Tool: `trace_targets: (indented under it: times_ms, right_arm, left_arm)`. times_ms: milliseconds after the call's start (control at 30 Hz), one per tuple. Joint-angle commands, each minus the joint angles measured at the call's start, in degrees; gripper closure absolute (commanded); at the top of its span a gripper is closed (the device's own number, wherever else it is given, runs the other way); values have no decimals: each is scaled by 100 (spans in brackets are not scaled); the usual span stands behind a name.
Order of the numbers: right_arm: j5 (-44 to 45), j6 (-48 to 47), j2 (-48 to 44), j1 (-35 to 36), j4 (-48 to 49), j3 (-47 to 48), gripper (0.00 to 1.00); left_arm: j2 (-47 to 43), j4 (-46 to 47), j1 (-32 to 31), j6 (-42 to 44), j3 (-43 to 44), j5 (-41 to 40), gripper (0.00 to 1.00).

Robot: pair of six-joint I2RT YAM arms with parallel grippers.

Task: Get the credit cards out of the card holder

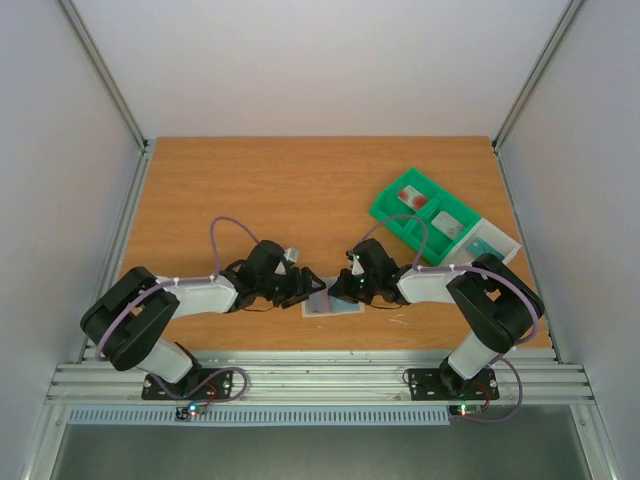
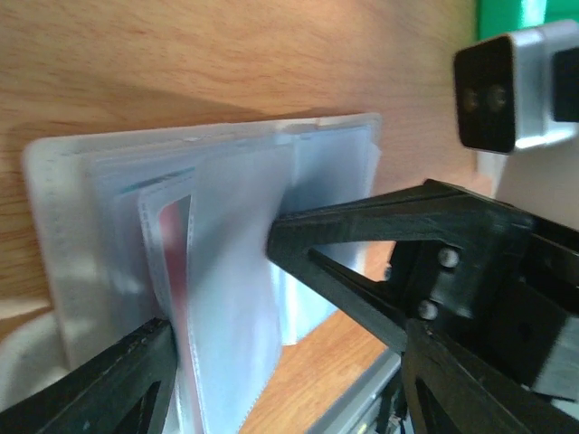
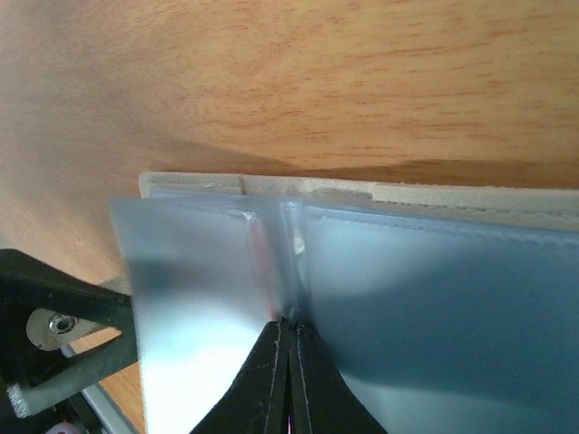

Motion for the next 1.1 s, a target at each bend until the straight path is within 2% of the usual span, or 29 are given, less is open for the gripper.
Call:
trace_targets:
  times_ms: [0, 567, 1067]
  right_arm:
    - [226, 54, 288, 52, -405, -197, 96]
    - [-39, 155, -12, 52, 16, -362, 90]
    - [500, -158, -723, 17, -758, -364, 84]
  left_arm:
    - [-264, 621, -60, -62, -35, 216, 32]
    - [-77, 821, -284, -56, 254, 369, 32]
    - [203, 697, -522, 74, 614, 317, 32]
